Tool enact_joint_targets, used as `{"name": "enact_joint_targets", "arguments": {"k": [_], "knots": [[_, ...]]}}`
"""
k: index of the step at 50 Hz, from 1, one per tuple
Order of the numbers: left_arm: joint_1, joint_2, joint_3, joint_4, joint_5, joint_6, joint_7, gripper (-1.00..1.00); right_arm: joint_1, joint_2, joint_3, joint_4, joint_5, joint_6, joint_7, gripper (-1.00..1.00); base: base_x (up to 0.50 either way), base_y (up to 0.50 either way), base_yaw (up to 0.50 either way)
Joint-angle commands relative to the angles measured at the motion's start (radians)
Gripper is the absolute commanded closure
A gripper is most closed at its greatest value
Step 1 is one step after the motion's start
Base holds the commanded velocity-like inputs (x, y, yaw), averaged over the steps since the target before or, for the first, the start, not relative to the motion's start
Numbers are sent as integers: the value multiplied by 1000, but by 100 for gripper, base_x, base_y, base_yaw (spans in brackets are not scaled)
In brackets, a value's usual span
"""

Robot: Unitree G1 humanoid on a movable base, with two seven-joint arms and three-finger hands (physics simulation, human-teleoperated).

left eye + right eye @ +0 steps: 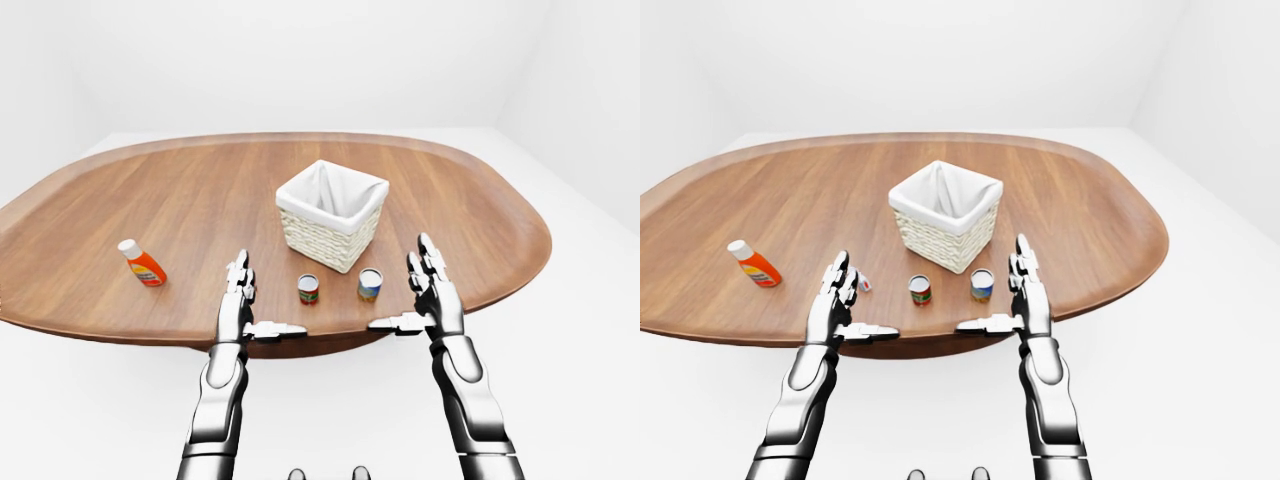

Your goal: Pick up the alphabet soup and the cream cheese box, and put them in the basket.

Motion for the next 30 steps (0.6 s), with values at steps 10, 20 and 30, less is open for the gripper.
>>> {"name": "enact_joint_targets", "arguments": {"k": [10,20,30], "knots": [[4,-1,-1,-13,2,5,-3,-100,-7,-4,-7,13,1,-2,-3,-100,17,0,0],[8,-2,-4,-16,3,6,-4,-100,-10,-6,-18,10,11,10,-12,-100,18,-5,0],[5,-2,-4,-3,4,-5,-5,-100,-7,-7,-4,30,-16,-4,-4,-100,39,-11,0]]}}
